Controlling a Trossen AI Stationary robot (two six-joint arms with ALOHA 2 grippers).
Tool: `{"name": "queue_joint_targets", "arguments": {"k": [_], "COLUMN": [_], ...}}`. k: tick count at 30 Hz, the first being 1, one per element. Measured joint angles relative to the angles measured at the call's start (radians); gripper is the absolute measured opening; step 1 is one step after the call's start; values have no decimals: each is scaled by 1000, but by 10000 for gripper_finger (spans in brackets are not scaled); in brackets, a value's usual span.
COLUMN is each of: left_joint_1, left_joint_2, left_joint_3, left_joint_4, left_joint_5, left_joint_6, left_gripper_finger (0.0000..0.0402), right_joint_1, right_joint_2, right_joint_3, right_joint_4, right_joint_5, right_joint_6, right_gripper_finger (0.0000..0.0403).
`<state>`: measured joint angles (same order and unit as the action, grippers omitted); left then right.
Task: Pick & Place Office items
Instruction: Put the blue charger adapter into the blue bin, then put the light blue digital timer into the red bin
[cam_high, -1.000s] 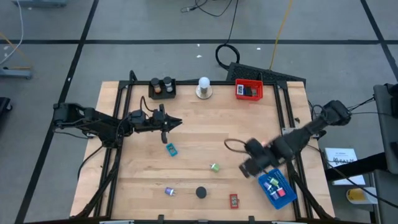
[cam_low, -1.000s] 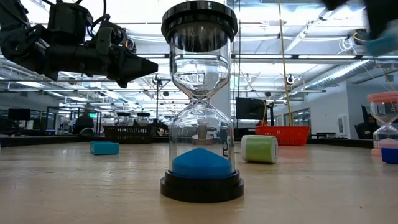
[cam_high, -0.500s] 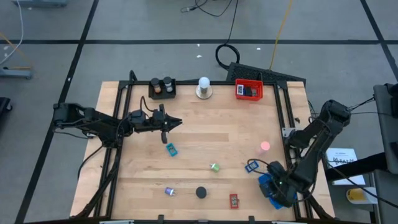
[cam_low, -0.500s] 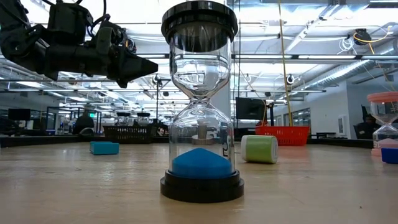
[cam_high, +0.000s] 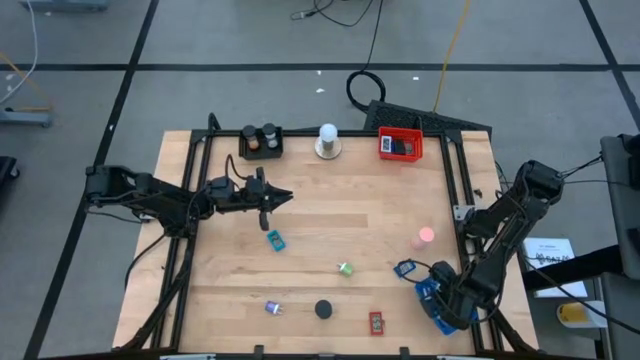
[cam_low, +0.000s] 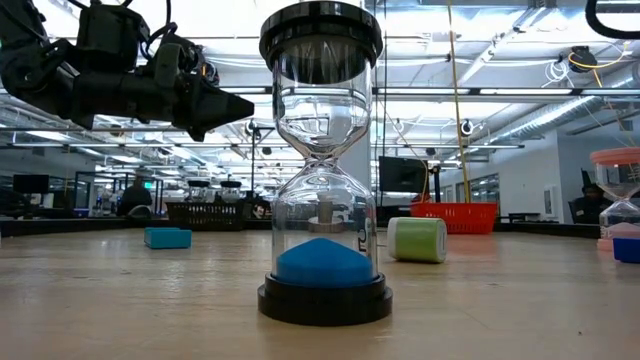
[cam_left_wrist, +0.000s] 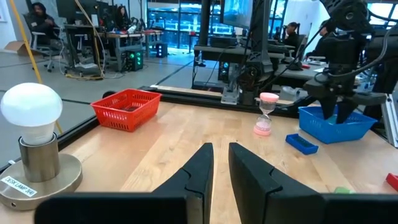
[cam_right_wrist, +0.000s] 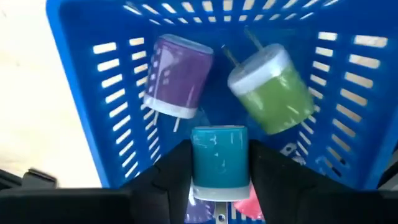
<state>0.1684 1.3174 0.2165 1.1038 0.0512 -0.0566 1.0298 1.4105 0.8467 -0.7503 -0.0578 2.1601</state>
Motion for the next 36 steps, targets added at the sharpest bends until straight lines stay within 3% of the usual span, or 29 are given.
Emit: {"name": "queue_joint_targets", "arguments": {"k": [7, 11, 15, 25, 36], "left_joint_1": [0, 0, 0, 0, 0], "left_joint_2": [0, 0, 0, 0, 0], "left_joint_3": [0, 0, 0, 0, 0], "left_joint_4": [0, 0, 0, 0, 0], "left_joint_5": [0, 0, 0, 0, 0], "left_joint_6": [0, 0, 0, 0, 0], "left_gripper_finger": [58, 58, 58, 58, 58], "right_joint_1": [0, -12, -40, -182, -380], "right_joint_2": [0, -20, -75, -212, -312], "right_joint_3": [0, 0, 0, 0, 0], "right_joint_4": [34, 50, 48, -6, 187], "right_joint_5": [-3, -4, -3, 11, 171], "right_joint_6": [-9, -49, -134, -547, -1204], "right_gripper_finger": [202, 207, 172, 12, 7]}}
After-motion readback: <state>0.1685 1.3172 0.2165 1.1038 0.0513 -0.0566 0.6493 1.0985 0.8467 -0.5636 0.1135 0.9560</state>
